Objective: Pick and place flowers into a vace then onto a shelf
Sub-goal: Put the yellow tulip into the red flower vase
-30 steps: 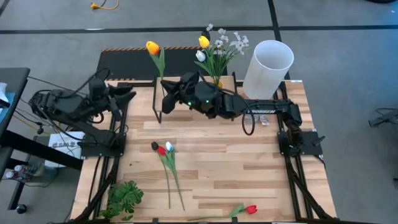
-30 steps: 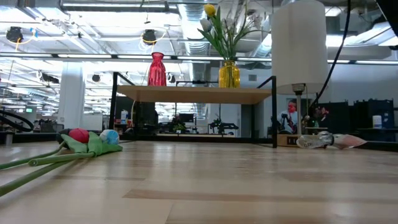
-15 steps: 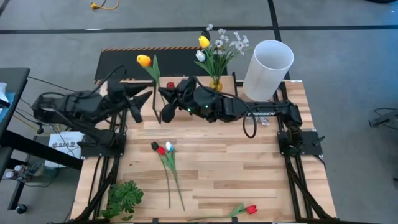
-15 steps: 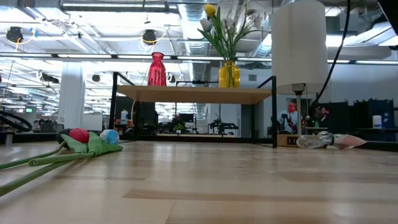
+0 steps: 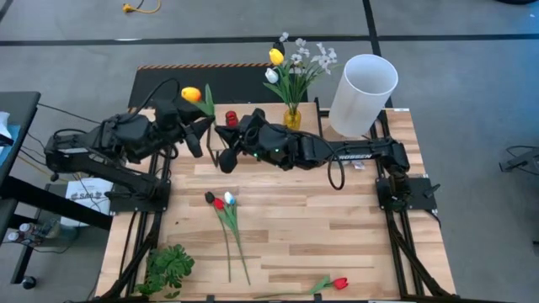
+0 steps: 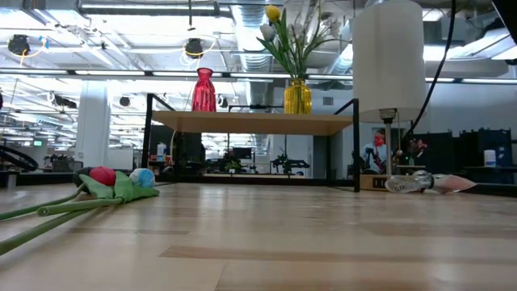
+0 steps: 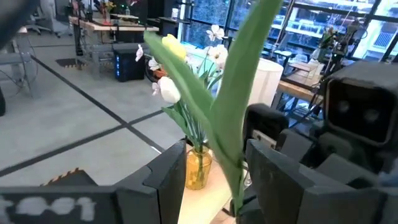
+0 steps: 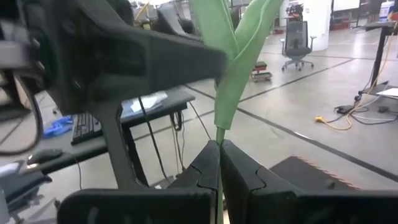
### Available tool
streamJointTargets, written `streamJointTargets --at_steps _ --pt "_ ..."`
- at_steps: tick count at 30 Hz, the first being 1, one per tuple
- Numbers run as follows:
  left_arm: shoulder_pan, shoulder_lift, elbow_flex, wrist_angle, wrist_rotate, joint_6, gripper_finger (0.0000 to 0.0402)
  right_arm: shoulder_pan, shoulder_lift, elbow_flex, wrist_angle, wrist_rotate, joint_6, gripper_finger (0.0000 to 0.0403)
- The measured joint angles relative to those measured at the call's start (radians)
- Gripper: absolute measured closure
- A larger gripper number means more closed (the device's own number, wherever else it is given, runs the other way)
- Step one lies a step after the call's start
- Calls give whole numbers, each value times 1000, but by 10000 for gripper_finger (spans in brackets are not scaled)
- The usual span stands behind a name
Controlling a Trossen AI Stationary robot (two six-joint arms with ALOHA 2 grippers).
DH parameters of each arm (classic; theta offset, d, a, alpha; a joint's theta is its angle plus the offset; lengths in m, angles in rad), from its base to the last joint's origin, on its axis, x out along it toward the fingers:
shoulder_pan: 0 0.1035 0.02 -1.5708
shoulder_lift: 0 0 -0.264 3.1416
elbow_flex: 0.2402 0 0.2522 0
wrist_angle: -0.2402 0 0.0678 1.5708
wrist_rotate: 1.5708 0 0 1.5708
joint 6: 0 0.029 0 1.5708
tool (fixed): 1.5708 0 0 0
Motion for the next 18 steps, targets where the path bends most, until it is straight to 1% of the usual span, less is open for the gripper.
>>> streamJointTargets --at_steps 7,14,18 --pt "41 52 1 -1 86 -28 244 -1 0 0 8 1 -34 403" --pt "47 73 0 25 77 -30 244 -5 0 0 -23 9 -34 403" --pt "47 61 0 7 68 -51 244 -5 0 0 -33 52 -34 403"
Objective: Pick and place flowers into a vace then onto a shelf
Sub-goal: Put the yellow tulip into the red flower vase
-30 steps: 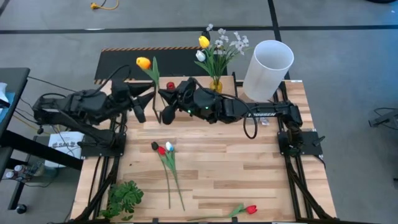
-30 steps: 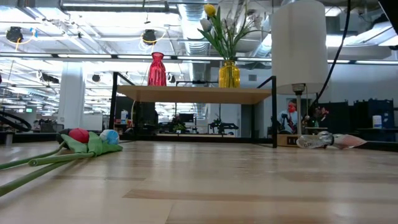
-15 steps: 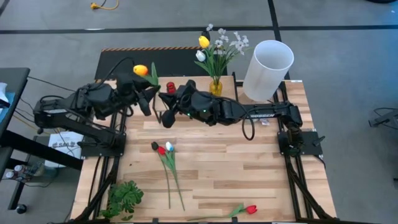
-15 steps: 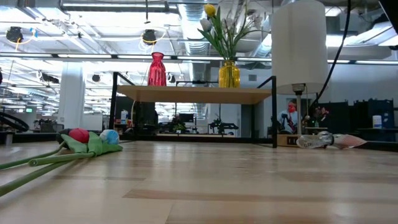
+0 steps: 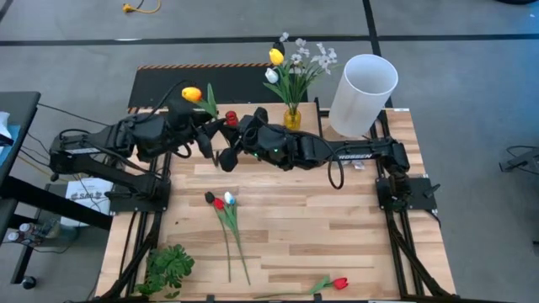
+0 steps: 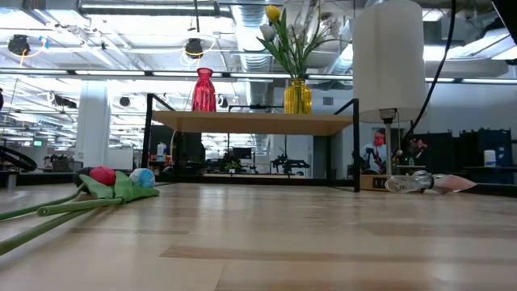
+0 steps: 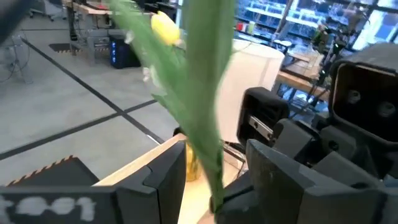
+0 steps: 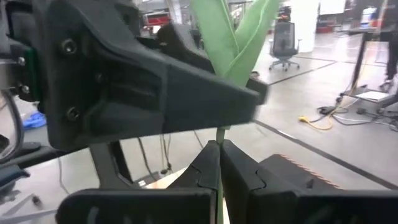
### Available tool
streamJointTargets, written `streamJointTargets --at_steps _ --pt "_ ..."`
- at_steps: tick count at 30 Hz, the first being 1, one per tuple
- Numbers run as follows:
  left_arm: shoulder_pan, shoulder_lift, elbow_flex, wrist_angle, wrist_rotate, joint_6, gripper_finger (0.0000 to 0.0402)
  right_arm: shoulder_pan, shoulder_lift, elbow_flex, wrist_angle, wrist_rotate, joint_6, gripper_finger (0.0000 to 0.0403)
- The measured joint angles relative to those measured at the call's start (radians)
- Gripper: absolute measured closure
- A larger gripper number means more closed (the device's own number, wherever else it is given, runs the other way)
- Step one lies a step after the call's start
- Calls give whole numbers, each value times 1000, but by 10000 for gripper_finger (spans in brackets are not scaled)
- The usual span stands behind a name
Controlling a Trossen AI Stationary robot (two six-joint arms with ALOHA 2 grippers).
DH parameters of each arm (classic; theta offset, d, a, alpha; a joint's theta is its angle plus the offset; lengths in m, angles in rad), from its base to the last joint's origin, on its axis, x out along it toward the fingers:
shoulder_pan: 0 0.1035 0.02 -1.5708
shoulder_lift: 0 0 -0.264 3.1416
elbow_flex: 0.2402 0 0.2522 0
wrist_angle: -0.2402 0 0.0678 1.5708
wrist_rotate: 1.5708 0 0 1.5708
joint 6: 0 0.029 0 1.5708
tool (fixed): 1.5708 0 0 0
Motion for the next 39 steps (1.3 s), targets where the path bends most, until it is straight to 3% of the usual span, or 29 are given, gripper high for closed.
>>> streamJointTargets --at_steps 16,30,39 --pt "15 0 0 -31 -82 -16 249 -15 0 0 13 -29 -8 403" --pt "42 4 0 -29 -24 -22 384 -15 0 0 -2 -27 -17 403" --pt "43 4 0 -38 -66 -12 392 -20 0 2 -51 -53 -25 371"
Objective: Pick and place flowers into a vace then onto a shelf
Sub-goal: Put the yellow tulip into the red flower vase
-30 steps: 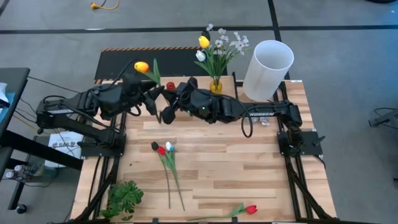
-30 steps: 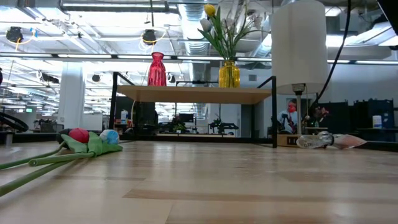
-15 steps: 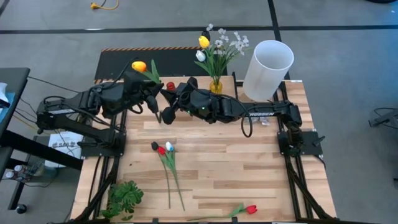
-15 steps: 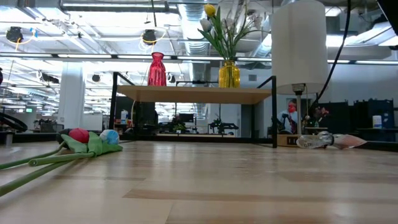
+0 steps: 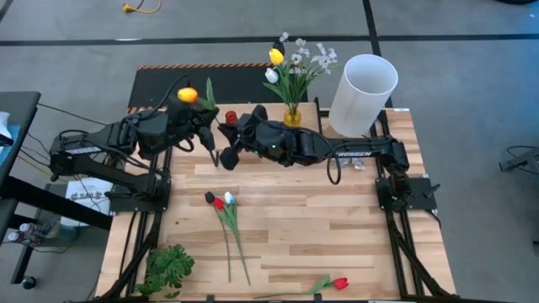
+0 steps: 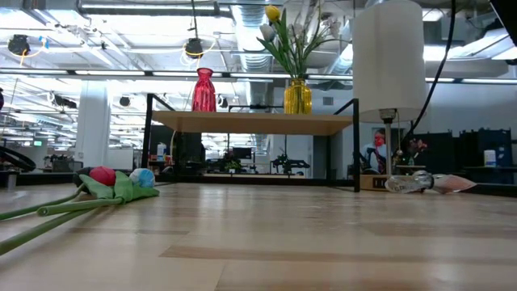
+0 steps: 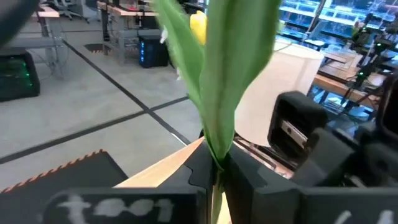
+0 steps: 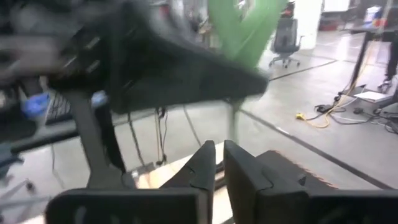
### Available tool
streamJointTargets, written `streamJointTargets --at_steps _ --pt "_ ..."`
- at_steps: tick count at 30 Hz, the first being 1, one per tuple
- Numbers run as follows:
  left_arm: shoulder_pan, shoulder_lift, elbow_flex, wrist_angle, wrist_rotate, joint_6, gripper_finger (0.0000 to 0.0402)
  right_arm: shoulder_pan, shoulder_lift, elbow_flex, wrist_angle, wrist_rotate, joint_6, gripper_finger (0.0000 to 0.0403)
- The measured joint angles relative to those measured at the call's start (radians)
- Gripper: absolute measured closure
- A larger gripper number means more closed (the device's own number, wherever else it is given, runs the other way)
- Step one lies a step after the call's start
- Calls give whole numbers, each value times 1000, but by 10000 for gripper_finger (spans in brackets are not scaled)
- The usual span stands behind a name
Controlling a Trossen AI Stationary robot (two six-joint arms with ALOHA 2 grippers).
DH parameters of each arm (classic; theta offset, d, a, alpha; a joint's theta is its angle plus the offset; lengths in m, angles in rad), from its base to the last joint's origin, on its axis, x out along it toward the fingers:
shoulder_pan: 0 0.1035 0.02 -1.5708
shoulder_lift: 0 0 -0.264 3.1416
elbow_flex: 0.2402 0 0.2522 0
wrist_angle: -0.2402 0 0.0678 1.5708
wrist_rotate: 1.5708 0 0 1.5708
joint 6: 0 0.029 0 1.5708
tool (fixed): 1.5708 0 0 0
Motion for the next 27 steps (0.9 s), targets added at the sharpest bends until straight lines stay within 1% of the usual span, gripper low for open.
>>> streamJointTargets --at_steps 3,8,11,14,18,20,23,27 --pt "-2 -1 0 0 0 5 391 0 0 0 -49 -27 0 341" --pt "-1 -10 0 4 -23 32 391 5 0 0 -191 -27 0 285" --pt "-1 -14 0 11 -53 72 391 25 -15 0 -349 -23 0 257" --pt "16 -16 0 33 -79 125 391 58 -33 0 -557 -21 34 236" --pt "57 -16 0 96 -66 206 391 117 -31 -1 -842 -9 124 225" --pt "86 -16 0 124 -39 247 391 159 -34 -21 -932 45 185 226" --pt "134 -16 0 151 24 269 391 228 -43 -112 -997 142 285 233" --pt "206 -15 0 144 135 287 391 313 -99 -247 -1002 155 433 249"
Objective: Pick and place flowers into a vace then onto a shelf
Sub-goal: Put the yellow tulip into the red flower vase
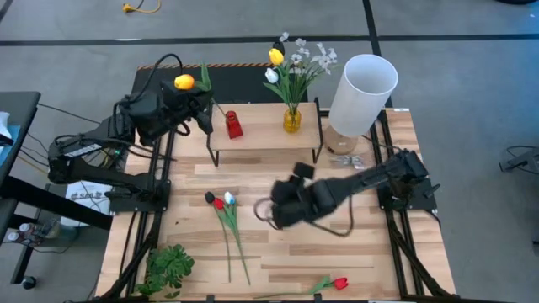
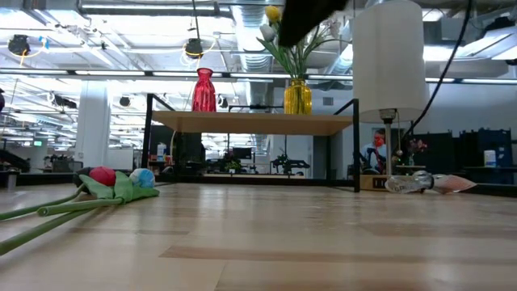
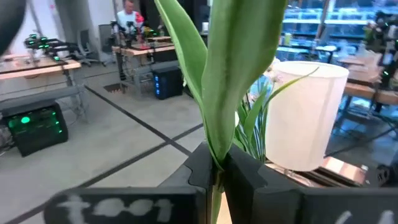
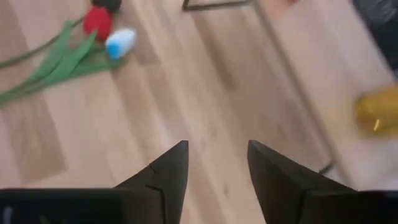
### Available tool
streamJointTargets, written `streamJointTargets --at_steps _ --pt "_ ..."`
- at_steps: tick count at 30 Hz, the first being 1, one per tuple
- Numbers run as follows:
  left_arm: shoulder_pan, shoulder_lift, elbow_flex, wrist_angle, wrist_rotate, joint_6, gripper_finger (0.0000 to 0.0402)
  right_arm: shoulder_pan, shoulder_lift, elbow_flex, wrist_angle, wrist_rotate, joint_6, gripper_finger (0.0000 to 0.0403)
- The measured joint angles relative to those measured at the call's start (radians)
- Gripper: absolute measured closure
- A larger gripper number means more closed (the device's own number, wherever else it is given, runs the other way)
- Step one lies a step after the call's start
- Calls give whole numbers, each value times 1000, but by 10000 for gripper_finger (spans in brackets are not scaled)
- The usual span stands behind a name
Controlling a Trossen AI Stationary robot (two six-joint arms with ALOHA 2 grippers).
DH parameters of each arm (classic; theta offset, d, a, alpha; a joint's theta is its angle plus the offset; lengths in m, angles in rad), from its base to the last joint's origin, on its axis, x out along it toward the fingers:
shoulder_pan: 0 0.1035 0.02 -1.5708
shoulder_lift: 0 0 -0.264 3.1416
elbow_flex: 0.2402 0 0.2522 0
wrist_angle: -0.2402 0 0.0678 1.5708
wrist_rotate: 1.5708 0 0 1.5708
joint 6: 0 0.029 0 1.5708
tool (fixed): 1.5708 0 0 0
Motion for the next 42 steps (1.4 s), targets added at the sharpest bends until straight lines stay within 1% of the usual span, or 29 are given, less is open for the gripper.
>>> streamJointTargets --at_steps 2,5,7,11,14,19,21,27,30,34,42 --pt "33 7 0 6 46 20 391 40 -18 -69 8 -8 65 259" --pt "78 12 0 -1 102 41 391 96 -32 -150 17 -49 89 277" --pt "106 12 0 5 146 59 391 127 -40 -174 27 -113 79 290" --pt "162 14 0 2 226 65 391 171 -37 -215 42 -286 46 322" --pt "194 26 1 5 277 65 391 182 -38 -231 95 -330 39 350" --pt "217 62 1 8 311 64 391 168 -38 -233 132 -334 38 393" --pt "217 82 1 3 303 66 391 160 -38 -233 153 -334 39 400" --pt "217 112 0 2 294 79 391 157 -38 -233 183 -334 38 390" --pt "226 114 0 -8 259 83 391 157 -38 -233 185 -334 38 393" --pt "264 113 0 -45 254 62 391 157 -38 -233 185 -335 38 401" --pt "332 137 0 -80 335 3 391 157 -37 -233 191 -338 38 402"
